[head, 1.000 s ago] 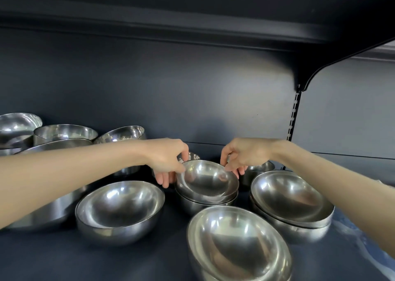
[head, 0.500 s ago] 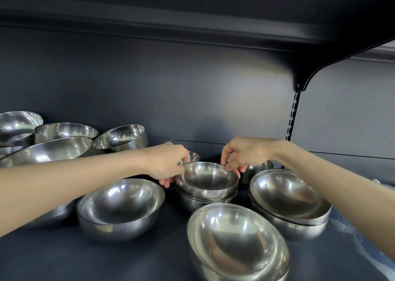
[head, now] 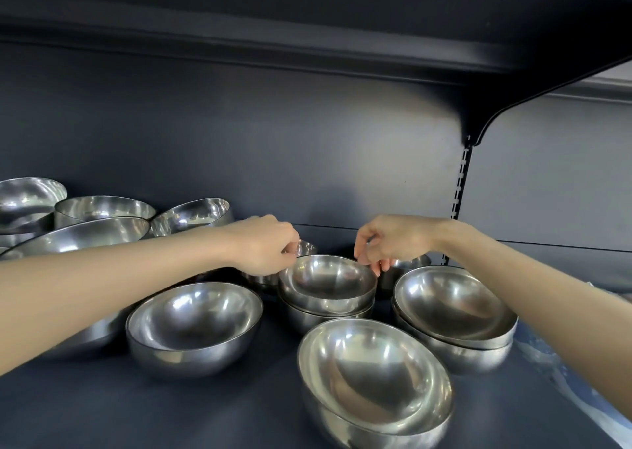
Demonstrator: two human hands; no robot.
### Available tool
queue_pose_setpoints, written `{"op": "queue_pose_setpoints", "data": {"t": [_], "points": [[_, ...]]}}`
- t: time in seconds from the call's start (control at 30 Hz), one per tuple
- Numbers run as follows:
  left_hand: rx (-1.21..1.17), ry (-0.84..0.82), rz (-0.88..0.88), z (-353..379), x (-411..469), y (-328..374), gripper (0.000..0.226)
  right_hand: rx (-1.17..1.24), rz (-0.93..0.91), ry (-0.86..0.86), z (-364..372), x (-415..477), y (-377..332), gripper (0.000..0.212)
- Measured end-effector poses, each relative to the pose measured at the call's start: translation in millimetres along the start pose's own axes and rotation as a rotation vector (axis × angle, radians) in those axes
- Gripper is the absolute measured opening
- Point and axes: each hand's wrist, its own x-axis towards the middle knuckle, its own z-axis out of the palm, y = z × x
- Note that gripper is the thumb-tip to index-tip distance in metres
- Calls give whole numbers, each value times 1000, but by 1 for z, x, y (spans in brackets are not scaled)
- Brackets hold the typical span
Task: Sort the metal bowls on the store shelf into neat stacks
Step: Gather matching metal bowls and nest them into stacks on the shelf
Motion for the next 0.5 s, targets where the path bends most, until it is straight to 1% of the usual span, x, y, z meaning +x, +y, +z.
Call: {"op": "queue_pose_setpoints", "data": {"t": [0.07,0.13,0.2,0.27,0.37,0.5], "points": [[-11,55,0,-6,0,1,21,-5,6,51,-1,-5,3,7],[-45,76,14,-11,-1,5,21,-43,11,121,-3,-13,6,13],[-89,95,46,-14,-1,12,20,-92,33,179,-7,-24,10,18],[-133,115,96,-16,-1,21,19,-138,62,233,-10,-36,15,17],[-207,115,179,-18,3,36,19,-184,120,324,-13,-59,26,18],[-279,94,274,-18,8,57,19,-187,199,371,-8,-93,43,21]]}}
